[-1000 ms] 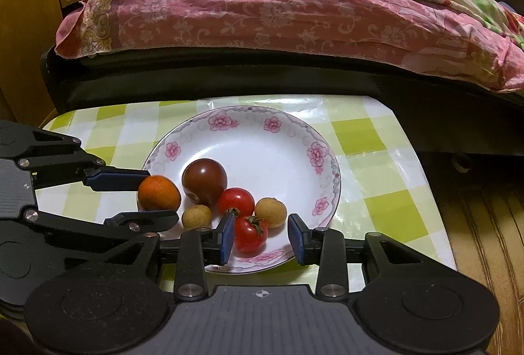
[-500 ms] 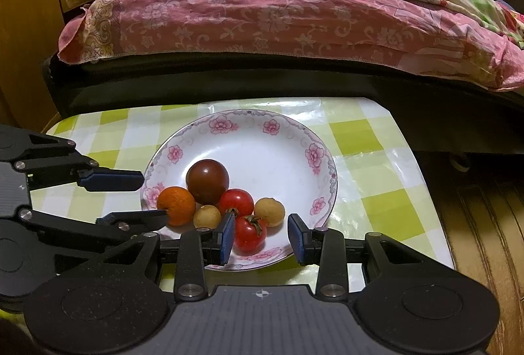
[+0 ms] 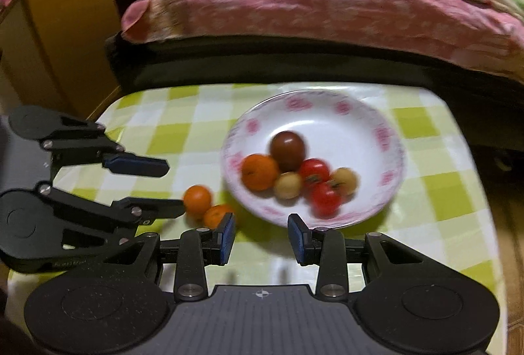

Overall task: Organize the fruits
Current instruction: 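Withdraw both open grippers from the plate toward the remaining tangerines, then grasp a tangerine with the left gripper while the right grasps another tangerine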

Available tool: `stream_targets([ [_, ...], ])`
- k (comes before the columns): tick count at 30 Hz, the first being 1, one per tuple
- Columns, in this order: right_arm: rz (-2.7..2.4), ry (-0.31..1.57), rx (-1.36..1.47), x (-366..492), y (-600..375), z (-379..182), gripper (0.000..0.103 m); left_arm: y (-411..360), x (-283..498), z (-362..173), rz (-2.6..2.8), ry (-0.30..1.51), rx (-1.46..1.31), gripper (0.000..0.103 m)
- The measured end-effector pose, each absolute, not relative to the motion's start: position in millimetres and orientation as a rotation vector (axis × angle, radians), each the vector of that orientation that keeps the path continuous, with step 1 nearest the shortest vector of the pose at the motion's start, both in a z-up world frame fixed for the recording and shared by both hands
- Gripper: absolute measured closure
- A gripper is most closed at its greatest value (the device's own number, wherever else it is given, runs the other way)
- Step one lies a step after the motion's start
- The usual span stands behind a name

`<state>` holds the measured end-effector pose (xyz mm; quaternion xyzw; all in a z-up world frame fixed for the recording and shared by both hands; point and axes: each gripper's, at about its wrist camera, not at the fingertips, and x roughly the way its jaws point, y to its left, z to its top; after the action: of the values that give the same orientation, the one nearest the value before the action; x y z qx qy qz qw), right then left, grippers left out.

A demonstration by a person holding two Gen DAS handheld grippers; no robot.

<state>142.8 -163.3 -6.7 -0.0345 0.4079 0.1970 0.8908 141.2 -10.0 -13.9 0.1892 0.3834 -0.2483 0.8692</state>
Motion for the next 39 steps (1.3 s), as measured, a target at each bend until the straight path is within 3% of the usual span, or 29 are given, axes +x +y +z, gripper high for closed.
stream_targets([
  [17, 0.512, 0.887, -0.107, 160, -127, -39, 0.071, 2, 137, -19, -0.528, 0.826, 0.377, 0.060],
  [20, 0.507, 0.897, -0.114, 164, -127, -43, 0.075, -1, 139, -21, -0.530, 0.832, 0.379, 0.060],
  [39, 0.432, 0.935, -0.098, 154, -155, -31, 0.079, -28, 165, -46, -0.519, 0.884, 0.374, 0.060],
])
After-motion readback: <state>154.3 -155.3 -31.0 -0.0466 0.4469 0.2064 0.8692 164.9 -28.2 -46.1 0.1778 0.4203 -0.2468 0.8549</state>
